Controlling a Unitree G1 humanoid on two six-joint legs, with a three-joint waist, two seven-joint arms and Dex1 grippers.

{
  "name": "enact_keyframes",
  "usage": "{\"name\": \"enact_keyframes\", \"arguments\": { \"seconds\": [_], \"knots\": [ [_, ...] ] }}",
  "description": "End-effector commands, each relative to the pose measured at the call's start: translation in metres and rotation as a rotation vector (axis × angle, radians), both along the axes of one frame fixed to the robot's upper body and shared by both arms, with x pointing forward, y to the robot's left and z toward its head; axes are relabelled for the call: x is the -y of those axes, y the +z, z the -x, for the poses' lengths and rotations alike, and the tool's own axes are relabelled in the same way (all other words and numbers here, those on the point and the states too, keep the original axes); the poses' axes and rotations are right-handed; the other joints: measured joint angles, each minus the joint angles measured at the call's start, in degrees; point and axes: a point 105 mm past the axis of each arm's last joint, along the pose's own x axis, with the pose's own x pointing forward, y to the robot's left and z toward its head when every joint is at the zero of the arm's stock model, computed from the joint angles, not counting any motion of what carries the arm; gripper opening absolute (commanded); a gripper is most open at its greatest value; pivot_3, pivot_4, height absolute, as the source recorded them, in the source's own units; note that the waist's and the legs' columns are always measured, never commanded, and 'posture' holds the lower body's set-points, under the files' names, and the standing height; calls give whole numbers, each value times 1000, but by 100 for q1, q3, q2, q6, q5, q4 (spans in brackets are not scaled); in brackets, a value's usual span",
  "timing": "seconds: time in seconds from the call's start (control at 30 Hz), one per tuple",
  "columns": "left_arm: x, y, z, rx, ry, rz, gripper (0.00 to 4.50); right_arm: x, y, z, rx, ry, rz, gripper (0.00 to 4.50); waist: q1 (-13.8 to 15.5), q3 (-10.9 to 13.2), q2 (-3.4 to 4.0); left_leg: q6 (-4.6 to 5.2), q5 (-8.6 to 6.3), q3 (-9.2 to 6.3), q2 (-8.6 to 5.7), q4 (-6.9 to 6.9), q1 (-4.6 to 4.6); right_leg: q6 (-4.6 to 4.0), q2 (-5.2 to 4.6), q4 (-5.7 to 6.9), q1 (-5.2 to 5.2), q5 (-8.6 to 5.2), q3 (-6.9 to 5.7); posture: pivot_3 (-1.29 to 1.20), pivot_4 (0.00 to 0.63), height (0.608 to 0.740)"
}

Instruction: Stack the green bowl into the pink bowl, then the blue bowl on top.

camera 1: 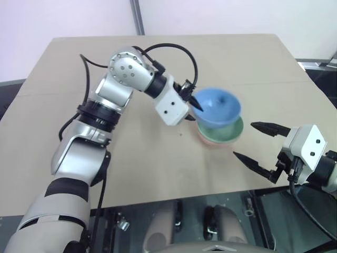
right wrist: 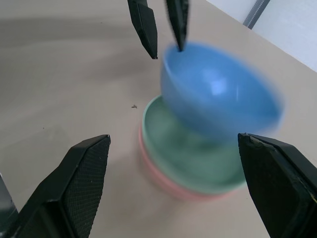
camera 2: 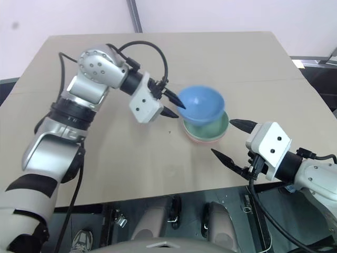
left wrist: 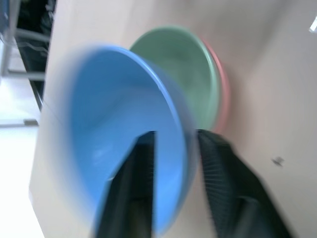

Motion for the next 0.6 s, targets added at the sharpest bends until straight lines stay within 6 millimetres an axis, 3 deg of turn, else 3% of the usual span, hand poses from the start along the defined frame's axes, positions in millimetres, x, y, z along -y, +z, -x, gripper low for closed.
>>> {"name": "enact_keyframes", "arguments": {
  "seconds": [0.03,0.13,0.23,0.37,0.43,0.5,0.6],
  "knots": [
    [-4,14,-5,14,54,72,1981,-1,10,4,60,1,8,4500,-4,0,0,1,0,0,0,0,0,0,0,0,0,0,0,0,150,740],
    [-14,19,-7,-88,146,186,1981,-1,9,2,49,10,3,4500,-9,0,1,2,0,2,2,-1,0,0,2,1,1,0,2,0,150,740],
    [-24,24,0,-349,234,374,1981,1,8,-3,47,4,-6,4500,-60,0,1,1,0,2,2,-1,1,-2,2,2,1,1,6,0,150,740],
    [-60,6,5,-537,464,501,1981,5,4,-8,-42,13,-77,4500,-136,-1,2,-1,0,-1,2,0,2,-2,0,-1,0,1,8,0,150,740],
    [-76,-12,16,-614,554,471,1981,11,3,-10,-80,11,-107,4500,-153,-1,3,-1,0,-1,3,-1,4,-7,1,0,1,5,9,0,150,740],
    [-85,-16,28,-708,602,538,1981,17,3,-10,-97,-1,-108,4500,-127,0,3,-24,-12,0,3,-4,7,-14,1,1,1,8,9,0,150,740],
    [-99,-27,48,-844,662,596,2816,25,1,-13,-112,-21,-113,4500,-101,-1,3,-29,-16,-2,3,-4,8,-1,-5,-5,4,-1,8,0,150,740]
  ]
}}
